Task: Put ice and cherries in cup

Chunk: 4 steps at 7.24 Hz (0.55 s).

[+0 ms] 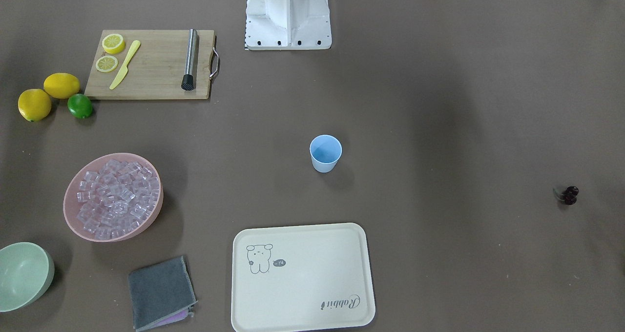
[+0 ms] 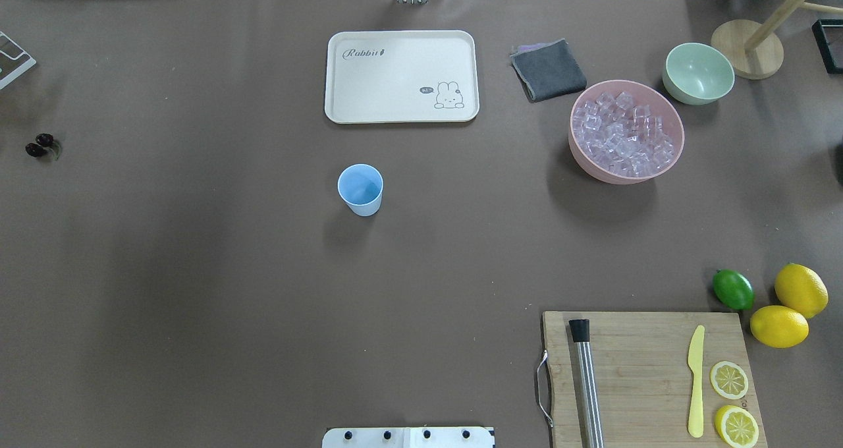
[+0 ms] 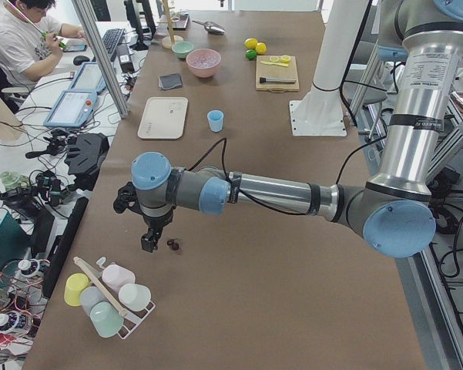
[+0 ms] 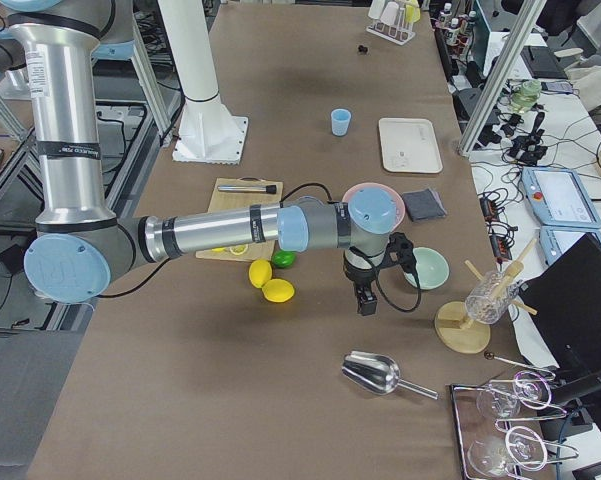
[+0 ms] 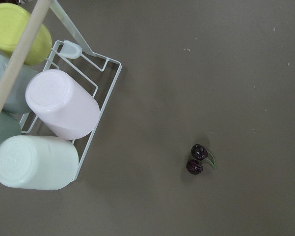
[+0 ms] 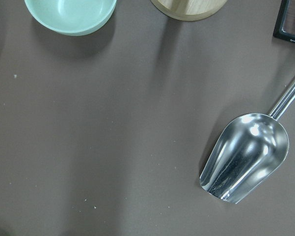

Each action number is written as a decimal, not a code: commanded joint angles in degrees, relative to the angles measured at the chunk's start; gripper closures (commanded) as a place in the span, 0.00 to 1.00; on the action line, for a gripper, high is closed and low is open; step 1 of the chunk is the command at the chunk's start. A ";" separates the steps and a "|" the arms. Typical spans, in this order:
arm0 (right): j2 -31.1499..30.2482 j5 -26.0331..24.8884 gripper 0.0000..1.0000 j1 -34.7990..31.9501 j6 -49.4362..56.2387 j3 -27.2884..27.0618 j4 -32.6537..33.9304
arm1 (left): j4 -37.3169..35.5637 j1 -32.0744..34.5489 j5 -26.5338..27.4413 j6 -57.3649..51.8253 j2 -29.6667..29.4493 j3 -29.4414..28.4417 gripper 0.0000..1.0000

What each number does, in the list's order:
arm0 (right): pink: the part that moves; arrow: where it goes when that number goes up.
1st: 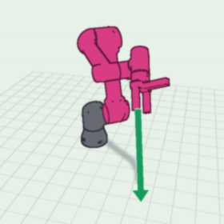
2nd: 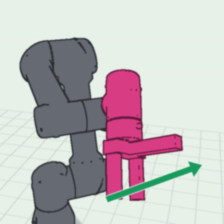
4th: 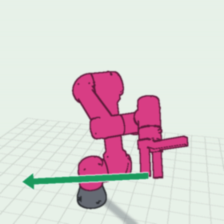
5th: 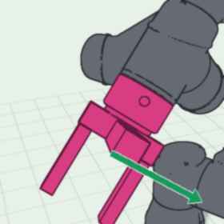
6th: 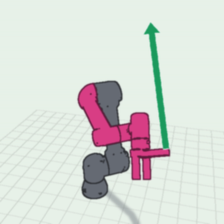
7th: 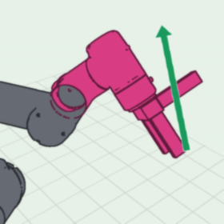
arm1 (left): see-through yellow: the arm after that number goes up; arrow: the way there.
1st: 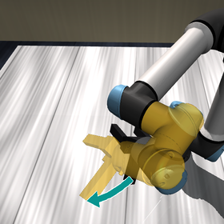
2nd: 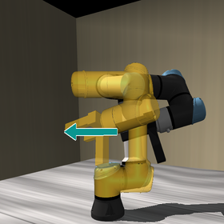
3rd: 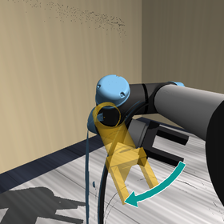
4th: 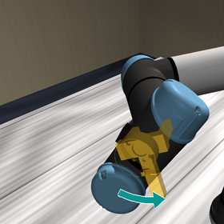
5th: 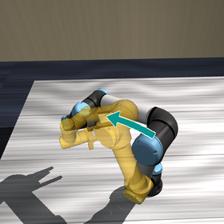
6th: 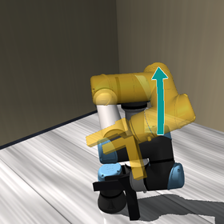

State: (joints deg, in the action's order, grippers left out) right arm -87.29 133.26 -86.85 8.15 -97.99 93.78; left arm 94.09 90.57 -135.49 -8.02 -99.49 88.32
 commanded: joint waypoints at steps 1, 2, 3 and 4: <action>0.80 0.16 0.01 0.02 -0.07 0.34 0.09 | -0.93 0.13 -0.04 -0.16 0.26 1.15 0.02; 0.80 0.25 0.01 -0.07 -0.15 0.08 0.09 | -2.15 0.13 0.40 0.62 0.26 4.98 0.02; 0.80 0.25 0.01 0.02 -0.42 -0.35 0.09 | -3.47 -0.21 0.57 0.55 -0.34 5.02 0.02; 0.98 0.25 0.01 0.02 -0.42 -0.62 0.00 | -3.39 -0.30 0.49 0.54 -0.44 5.37 0.02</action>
State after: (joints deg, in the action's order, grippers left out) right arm -86.46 133.49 -86.86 7.83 -98.25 93.85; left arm 91.23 90.45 -135.04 -7.53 -99.66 92.96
